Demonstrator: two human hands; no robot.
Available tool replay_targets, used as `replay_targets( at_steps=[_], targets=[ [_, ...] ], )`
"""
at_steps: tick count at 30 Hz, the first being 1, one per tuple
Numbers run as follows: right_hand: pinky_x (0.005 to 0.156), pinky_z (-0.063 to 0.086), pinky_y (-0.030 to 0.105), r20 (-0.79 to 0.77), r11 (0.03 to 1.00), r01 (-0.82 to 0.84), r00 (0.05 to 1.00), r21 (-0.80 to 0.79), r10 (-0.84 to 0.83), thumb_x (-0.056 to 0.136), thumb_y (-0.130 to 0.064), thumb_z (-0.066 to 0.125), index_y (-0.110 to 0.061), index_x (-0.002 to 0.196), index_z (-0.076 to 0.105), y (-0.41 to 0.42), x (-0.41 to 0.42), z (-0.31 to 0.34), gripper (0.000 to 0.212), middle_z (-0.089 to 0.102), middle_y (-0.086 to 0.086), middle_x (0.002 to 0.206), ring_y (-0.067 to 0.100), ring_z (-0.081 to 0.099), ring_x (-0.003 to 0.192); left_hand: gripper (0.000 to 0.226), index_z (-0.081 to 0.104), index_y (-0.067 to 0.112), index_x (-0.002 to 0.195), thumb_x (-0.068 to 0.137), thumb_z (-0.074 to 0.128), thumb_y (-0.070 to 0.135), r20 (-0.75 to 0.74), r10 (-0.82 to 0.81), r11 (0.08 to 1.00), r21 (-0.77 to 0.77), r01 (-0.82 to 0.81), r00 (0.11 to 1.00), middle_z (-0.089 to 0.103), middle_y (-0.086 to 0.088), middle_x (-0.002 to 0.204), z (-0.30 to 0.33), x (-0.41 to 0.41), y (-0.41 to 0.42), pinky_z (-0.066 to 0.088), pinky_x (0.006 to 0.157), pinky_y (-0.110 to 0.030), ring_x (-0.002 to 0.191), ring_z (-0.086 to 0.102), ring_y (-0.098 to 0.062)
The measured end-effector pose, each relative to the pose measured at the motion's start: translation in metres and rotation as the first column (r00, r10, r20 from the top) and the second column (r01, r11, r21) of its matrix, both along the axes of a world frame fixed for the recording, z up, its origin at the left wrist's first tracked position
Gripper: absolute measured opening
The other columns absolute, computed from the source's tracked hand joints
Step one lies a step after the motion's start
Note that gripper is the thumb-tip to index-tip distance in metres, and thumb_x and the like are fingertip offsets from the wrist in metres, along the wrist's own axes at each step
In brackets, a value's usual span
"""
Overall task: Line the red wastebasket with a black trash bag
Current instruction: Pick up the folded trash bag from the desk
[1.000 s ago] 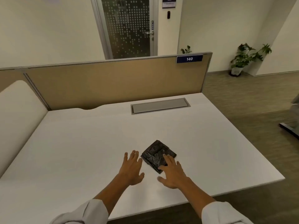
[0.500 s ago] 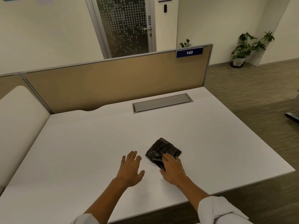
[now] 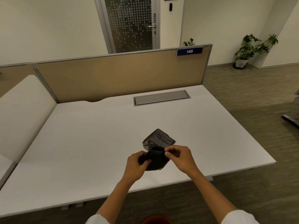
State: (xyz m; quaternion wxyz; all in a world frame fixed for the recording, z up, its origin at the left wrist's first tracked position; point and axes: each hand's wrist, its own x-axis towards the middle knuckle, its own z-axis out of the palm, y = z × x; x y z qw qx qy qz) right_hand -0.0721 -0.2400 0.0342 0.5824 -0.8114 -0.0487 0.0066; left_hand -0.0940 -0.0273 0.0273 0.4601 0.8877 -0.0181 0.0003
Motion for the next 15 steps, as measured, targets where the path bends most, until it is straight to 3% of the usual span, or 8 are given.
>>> replay_targets(
  at_steps=[2,5,8,10,13,15],
  targets=[
    [0.089,0.058,0.027,-0.032,1.000,0.029,0.999,-0.010,-0.030,0.087,-0.012,0.073,-0.025,0.100,0.075,-0.006,-0.007,0.002,0.018,0.073,-0.011,0.098,0.000,0.069,0.091,0.007,0.069,0.026,0.086,0.087,0.069,0.019,-0.024,0.018,0.999,-0.031,-0.019,1.000,0.071,0.005,0.077,0.006,-0.012,-0.004,0.057,0.071,-0.030,0.076,0.068,-0.012],
    [0.093,0.052,0.027,-0.086,0.997,0.065,0.994,-0.029,-0.067,0.089,-0.027,0.071,-0.027,0.124,0.061,-0.010,-0.025,0.002,0.036,0.060,-0.012,0.120,0.002,0.058,0.106,0.003,0.073,0.017,0.089,0.087,0.071,0.016,-0.098,0.078,0.981,-0.170,-0.094,0.992,0.075,-0.005,0.081,0.014,-0.028,-0.009,0.063,0.074,-0.038,0.077,0.072,-0.017],
    [0.089,0.047,0.022,0.014,0.997,0.074,0.997,-0.017,-0.074,0.084,-0.038,0.073,-0.042,0.122,0.050,-0.010,-0.056,0.007,0.044,0.050,-0.018,0.131,0.002,0.053,0.114,0.025,0.070,0.020,0.099,0.083,0.072,0.001,-0.223,0.137,0.928,-0.312,-0.204,0.965,0.076,-0.008,0.096,0.020,-0.046,-0.014,0.063,0.078,-0.044,0.086,0.074,-0.021],
    [0.085,0.048,0.018,0.075,0.996,-0.012,0.997,-0.093,0.019,0.077,-0.047,0.078,-0.044,0.123,0.049,-0.010,-0.080,0.007,0.055,0.048,-0.020,0.129,-0.001,0.051,0.115,0.031,0.069,0.017,0.100,0.079,0.072,-0.006,-0.288,0.165,0.880,-0.389,-0.273,0.943,0.075,-0.013,0.099,0.022,-0.058,-0.019,0.063,0.077,-0.046,0.087,0.075,-0.025],
    [0.088,0.047,0.013,0.081,0.953,-0.176,0.976,-0.246,0.201,0.064,-0.057,0.082,-0.039,0.132,0.046,-0.008,-0.105,0.003,0.079,0.044,-0.020,0.128,-0.004,0.049,0.114,0.022,0.069,0.006,0.095,0.077,0.076,-0.005,-0.332,0.193,0.816,-0.469,-0.339,0.923,0.076,-0.018,0.091,0.027,-0.079,-0.028,0.063,0.069,-0.040,0.082,0.076,-0.028],
    [0.086,0.048,0.013,0.048,0.939,-0.234,0.966,-0.252,0.254,0.067,-0.047,0.083,-0.035,0.132,0.050,-0.006,-0.113,-0.002,0.075,0.051,-0.019,0.124,-0.004,0.054,0.109,0.020,0.070,0.003,0.093,0.076,0.079,0.001,-0.341,0.194,0.814,-0.467,-0.345,0.920,0.077,-0.017,0.087,0.028,-0.090,-0.032,0.063,0.068,-0.040,0.080,0.076,-0.028]
  ],
)
